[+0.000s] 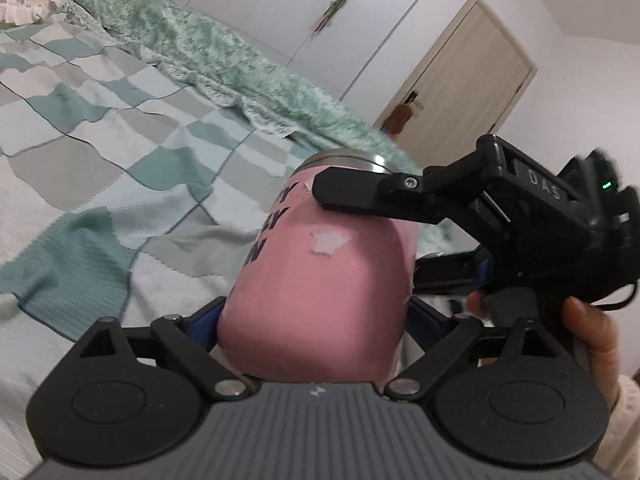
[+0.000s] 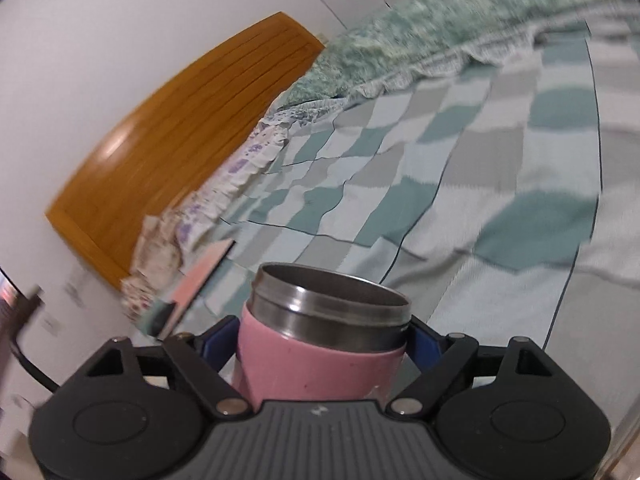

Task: Flip cup upright
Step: 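Rotate the pink tumbler upright with the right tool and set it on the bed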

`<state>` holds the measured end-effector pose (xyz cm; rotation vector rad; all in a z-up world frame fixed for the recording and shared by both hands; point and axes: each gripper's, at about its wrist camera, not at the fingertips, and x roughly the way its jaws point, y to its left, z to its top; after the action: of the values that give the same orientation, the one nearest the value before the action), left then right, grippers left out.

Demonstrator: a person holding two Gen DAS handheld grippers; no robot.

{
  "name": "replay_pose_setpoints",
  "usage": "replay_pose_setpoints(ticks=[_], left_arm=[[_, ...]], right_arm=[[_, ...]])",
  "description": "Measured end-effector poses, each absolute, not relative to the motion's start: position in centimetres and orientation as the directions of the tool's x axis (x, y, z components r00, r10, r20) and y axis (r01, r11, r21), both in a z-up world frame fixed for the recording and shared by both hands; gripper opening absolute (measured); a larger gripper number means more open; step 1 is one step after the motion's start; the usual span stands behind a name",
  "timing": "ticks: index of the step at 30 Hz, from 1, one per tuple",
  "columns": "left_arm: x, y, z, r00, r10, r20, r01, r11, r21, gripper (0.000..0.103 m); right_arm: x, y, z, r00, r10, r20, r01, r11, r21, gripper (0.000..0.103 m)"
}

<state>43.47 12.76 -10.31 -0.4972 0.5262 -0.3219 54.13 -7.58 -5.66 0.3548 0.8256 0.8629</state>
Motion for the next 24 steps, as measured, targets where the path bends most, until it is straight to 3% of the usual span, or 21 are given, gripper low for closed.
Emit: replay_pose_setpoints(ticks=[5,8,11,16,19,24], left_arm=[[44.5,13.1,-10.3,0.786,-0.388,-0.481,0.132,0.866,-0.483,0.095],[44.7,13.7,-10.4,0.776,-0.389,-0.497,0.116,0.862,-0.494,0.099],[44.5,14.9,-10.7,0.780,-0.387,-0.492,0.083,0.843,-0.531,0.100],[43.5,16.1,-10.6,0.809,-0.141,-0.570,-0.090,0.929,-0.358,0.100],[42.3,16.6,-10.6,0.806,0.020,-0.591,-0.203,0.948,-0.245,0.100],[41.5,17.3,-9.8,0.782,0.178,-0.598,-0.311,0.942,-0.126,0.100]], right_arm=[[54.3,-7.5,-5.8,0.394,0.771,-0.501,-0.530,0.636,0.562,0.085],[54.6,-7.9,-6.3,0.436,0.759,-0.483,-0.506,0.651,0.566,0.084],[54.5,-7.9,-6.4,0.510,0.700,-0.499,-0.508,0.714,0.482,0.084],[53.7,-5.9,-5.9,0.617,0.592,-0.518,-0.532,0.799,0.280,0.084],[52.1,-3.2,-5.3,0.669,0.523,-0.528,-0.580,0.812,0.069,0.084],[49.1,1.8,-5.9,0.715,0.470,-0.517,-0.642,0.735,-0.220,0.084]])
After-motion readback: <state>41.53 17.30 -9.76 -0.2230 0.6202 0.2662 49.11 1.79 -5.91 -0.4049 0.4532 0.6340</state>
